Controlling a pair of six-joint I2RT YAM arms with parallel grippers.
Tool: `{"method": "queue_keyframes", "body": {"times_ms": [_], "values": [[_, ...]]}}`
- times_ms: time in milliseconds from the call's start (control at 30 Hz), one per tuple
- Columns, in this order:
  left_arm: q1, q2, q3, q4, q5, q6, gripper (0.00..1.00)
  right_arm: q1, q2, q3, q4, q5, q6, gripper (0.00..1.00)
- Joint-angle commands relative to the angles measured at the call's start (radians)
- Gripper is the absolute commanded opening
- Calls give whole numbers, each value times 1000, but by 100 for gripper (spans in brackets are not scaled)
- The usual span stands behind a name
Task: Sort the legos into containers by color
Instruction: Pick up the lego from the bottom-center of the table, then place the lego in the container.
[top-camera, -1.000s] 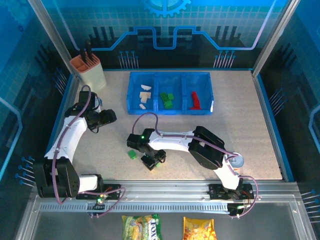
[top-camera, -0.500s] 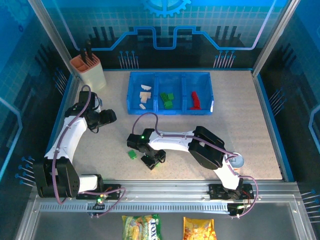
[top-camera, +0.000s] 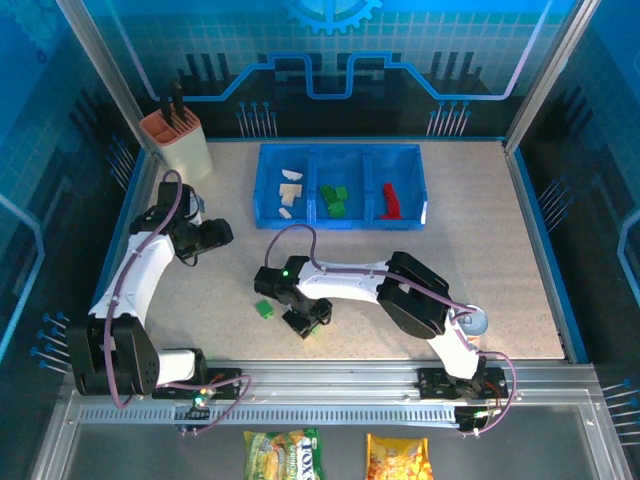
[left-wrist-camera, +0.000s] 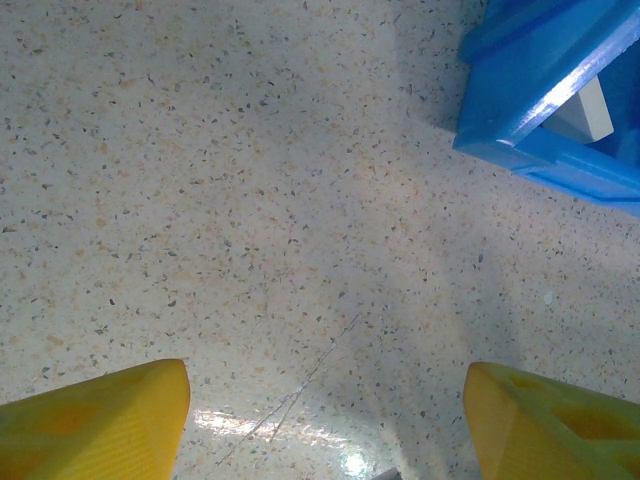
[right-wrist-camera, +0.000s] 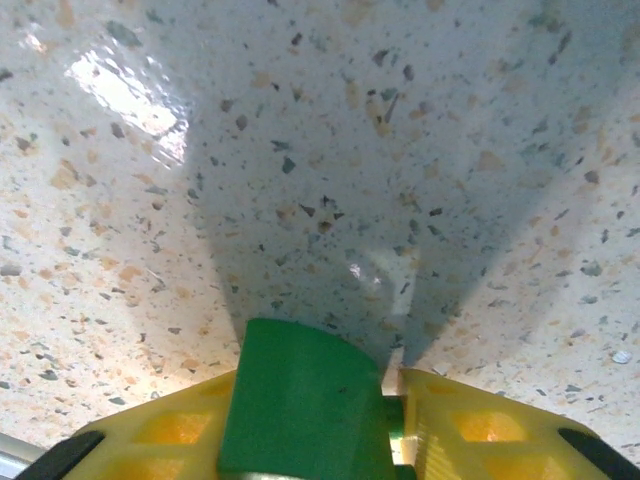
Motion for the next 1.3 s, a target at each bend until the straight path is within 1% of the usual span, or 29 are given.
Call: {"method": "queue_keyframes", "body": {"times_ms": [0,233,400,633,767,900,1133,1267], "values": [[12,3,1,-21,20,24,74,-34,-24,45,-50,28,-20,40],[12,-1,1,-19,24,24,74,-133,-50,100,-83,43,-71,40],[12,-2,2,-19,27,24,74,-231,-52,185,-124,61,-112,40],[12,-6,2,-19,25,25,74,-368,-40,305,-148,76,-125,39],[12,-5,3,-19,24,26,74,-437,-6,413,-189,157,-78,39],[13,-5,2,-18,26,25,74,-490,18,460,-157,194,-10,38],[12,-6,2,-19,24,26,74,-534,88,561,-110,232,55,38],[12,-6,2,-18,25,24,74,-556,170,664,-139,257,55,38]]}}
